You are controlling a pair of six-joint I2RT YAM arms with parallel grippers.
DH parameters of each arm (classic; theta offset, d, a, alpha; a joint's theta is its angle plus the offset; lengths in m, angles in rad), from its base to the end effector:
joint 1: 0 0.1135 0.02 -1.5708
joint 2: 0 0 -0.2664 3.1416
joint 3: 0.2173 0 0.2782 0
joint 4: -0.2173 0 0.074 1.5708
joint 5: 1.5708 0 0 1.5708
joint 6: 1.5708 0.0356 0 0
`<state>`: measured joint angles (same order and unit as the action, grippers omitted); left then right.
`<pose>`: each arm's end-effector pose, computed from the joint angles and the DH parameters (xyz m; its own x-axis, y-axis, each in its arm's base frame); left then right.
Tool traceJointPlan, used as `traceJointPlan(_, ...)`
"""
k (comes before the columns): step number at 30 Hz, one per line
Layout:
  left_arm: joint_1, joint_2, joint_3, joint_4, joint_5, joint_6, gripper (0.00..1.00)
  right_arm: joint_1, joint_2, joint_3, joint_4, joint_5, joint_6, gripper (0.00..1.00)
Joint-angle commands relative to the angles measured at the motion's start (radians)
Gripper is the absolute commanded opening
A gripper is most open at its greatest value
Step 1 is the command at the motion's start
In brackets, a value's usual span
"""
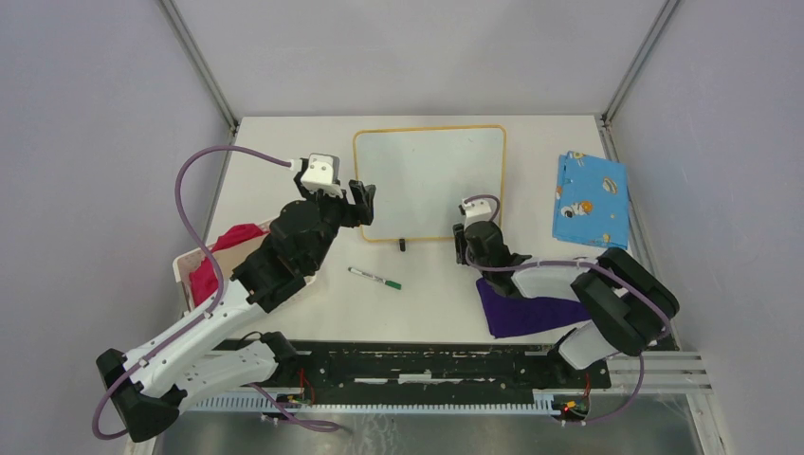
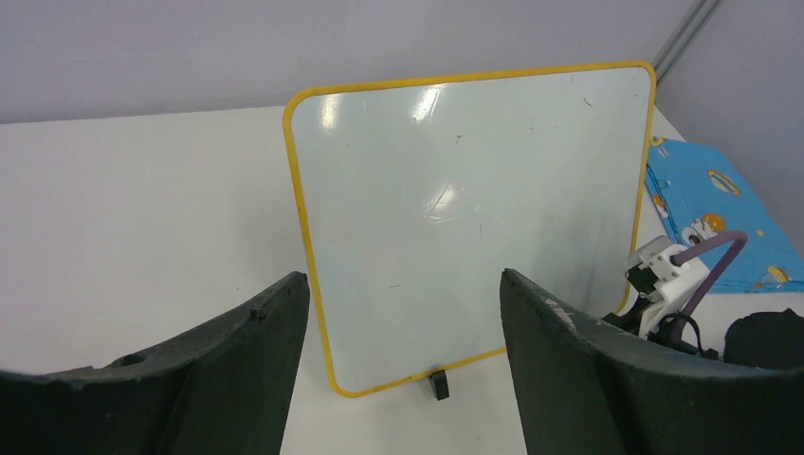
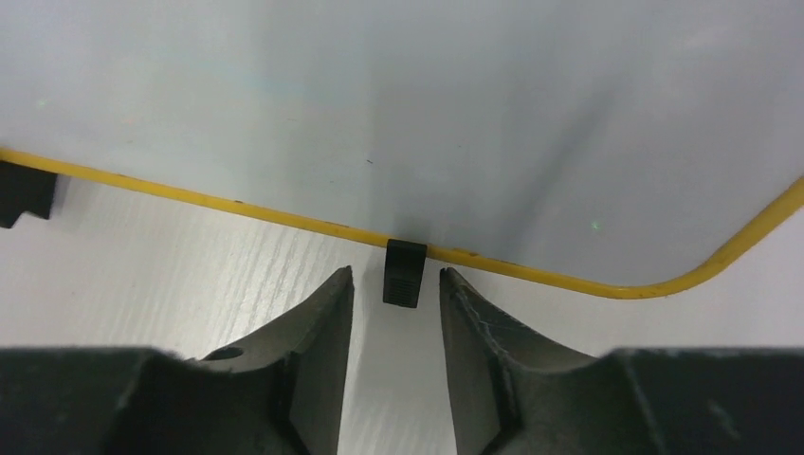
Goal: Write a sentence on the whiteboard
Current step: Move the whiteboard to the center of the board, then open the whiteboard marker at the center of the board.
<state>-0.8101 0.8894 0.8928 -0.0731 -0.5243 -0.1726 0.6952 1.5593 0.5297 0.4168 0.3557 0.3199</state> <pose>0.1702 -0.1530 0.3740 -0.0959 -0.1149 -0.9887 0.2703 0.9530 -0.1370 0.2353 0.1802 0.1162 -0.5393 -0.0660 -0.8395 -0.2234 0.9724 0.0671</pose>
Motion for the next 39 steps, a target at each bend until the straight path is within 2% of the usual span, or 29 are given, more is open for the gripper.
traceJointPlan(1,-0.008,-0.015,0.002,0.044,-0.033,0.048,0.79,0.028,-0.16,-0.024,-0.008,0.008,-0.051,0.48)
traceJointPlan(4,-0.009,-0.023,0.0,0.047,-0.036,0.048,0.79,0.086,-0.257,-0.028,-0.052,0.0,-0.122,0.51)
traceJointPlan(9,-0.009,-0.049,-0.005,0.055,-0.06,0.047,0.79,0.198,-0.296,0.015,-0.116,-0.15,-0.228,0.51)
traceJointPlan(14,-0.009,-0.082,-0.023,0.07,-0.1,0.043,0.79,0.266,-0.184,0.119,-0.189,-0.29,-0.241,0.53)
traceJointPlan(21,-0.012,-0.088,-0.023,0.07,-0.116,0.045,0.79,0.354,0.005,0.332,-0.302,-0.327,-0.286,0.6)
traceJointPlan(31,-0.015,-0.107,-0.023,0.07,-0.131,0.056,0.79,0.367,0.263,0.622,-0.505,-0.338,-0.312,0.6)
traceJointPlan(39,-0.017,-0.109,-0.022,0.07,-0.126,0.06,0.79,0.378,0.362,0.712,-0.549,-0.387,-0.342,0.56)
